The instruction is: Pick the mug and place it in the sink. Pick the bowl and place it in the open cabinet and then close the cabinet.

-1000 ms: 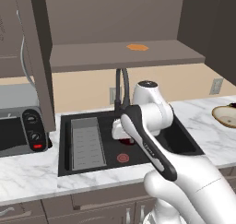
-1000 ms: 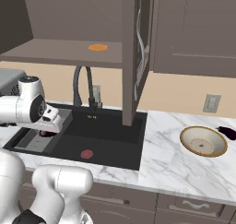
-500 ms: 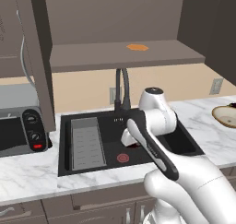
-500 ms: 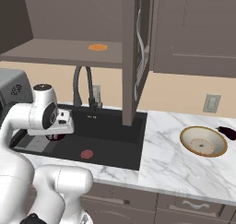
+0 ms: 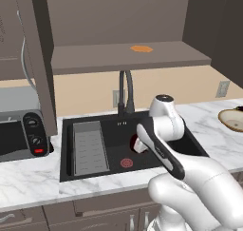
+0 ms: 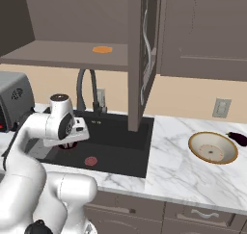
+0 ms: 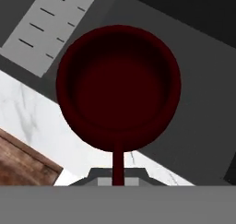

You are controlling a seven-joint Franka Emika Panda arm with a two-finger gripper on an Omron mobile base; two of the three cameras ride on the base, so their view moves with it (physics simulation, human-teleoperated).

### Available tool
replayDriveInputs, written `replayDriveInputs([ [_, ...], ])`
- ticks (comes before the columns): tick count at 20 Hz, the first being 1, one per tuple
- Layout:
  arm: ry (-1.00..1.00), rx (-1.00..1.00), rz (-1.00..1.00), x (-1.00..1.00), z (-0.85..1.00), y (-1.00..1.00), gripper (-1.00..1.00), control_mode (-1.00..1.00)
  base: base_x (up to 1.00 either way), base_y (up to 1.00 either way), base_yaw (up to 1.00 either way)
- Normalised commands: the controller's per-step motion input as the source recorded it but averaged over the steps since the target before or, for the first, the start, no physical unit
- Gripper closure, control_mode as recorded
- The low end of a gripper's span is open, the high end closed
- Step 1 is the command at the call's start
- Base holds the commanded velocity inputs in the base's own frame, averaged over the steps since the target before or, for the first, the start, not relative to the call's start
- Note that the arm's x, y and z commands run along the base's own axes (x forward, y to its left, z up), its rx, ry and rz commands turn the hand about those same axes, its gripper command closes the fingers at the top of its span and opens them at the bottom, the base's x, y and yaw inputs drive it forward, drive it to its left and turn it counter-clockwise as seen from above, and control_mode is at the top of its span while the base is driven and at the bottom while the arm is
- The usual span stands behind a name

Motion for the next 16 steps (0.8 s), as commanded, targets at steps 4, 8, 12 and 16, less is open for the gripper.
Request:
replayDriveInputs([
  [4, 0.0, -0.01, 0.13, 0.29, -0.13, -0.31, 1.0, -1.0, 0.0, 0.0, 0.0],
  [8, 0.0, 0.0, 0.14, 0.32, -0.16, -0.34, 1.0, -1.0, 0.0, 0.0, 0.0],
  [12, 0.0, 0.0, 0.14, 0.38, -0.14, -0.35, 1.0, -1.0, 0.0, 0.0, 0.0],
  [16, 0.0, 0.0, 0.14, 0.42, -0.13, -0.23, 1.0, -1.0, 0.0, 0.0, 0.0],
])
